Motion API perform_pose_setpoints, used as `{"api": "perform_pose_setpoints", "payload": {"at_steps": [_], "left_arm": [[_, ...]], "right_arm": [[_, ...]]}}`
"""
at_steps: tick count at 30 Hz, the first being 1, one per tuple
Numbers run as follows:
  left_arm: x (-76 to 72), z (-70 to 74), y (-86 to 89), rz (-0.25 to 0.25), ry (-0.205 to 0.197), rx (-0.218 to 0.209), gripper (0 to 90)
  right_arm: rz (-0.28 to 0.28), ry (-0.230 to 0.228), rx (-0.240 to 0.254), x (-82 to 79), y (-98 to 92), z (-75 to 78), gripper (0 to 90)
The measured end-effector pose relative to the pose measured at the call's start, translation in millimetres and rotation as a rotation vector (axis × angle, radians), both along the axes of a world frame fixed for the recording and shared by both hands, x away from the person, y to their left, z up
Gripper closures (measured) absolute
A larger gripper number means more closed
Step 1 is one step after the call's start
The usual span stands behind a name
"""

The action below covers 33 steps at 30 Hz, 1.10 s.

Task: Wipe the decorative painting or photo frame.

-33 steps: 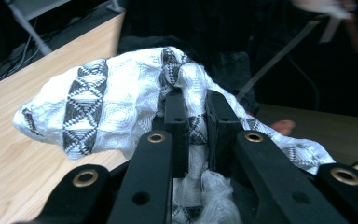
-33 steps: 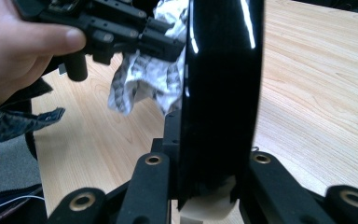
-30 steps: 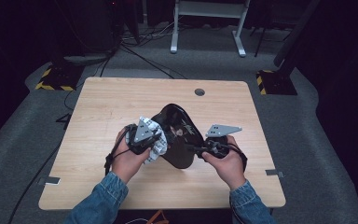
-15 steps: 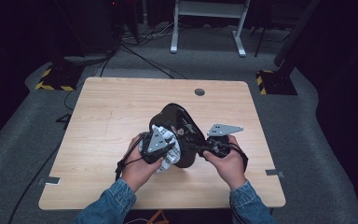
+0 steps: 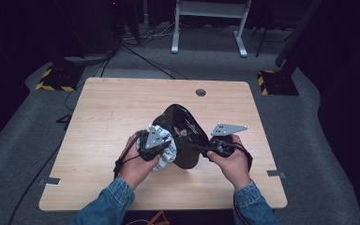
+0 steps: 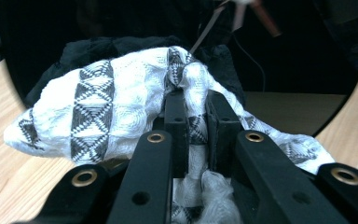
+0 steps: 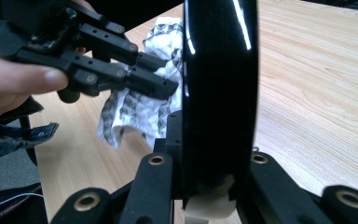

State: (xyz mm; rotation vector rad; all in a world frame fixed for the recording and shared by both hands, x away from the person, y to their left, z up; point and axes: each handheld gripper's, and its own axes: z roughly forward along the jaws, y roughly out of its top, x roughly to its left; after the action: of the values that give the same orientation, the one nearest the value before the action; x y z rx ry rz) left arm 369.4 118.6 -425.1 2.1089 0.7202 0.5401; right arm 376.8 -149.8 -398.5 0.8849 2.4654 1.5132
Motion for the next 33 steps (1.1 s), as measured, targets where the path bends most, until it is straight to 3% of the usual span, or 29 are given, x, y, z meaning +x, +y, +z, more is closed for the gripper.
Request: {"api": "perform_pose_setpoints", "payload": {"at_steps": [10, 19, 24, 33], "left_arm": [[15.1, -5.5, 21.0, 0.075, -0.002, -0.002, 81.3], [22.0, -8.6, 27.2, 0.113, 0.0, 0.006, 81.4], [17.2, -7.1, 22.8, 0.093, 0.005, -0.018, 81.4], [0.1, -4.0, -6.5, 0.003, -0.004, 0.0, 81.3]], "right_arm": [[0.002, 0.001, 0.002, -1.5, -3.0, -0.7, 79.7], [-0.007, -0.003, 0.005, -0.2, -4.2, -1.1, 79.7], [-0.006, -0.004, 0.006, 0.0, -3.7, -1.1, 80.0], [-0.016, 0.0, 0.008, 0.2, -3.0, -0.8, 80.0]]}}
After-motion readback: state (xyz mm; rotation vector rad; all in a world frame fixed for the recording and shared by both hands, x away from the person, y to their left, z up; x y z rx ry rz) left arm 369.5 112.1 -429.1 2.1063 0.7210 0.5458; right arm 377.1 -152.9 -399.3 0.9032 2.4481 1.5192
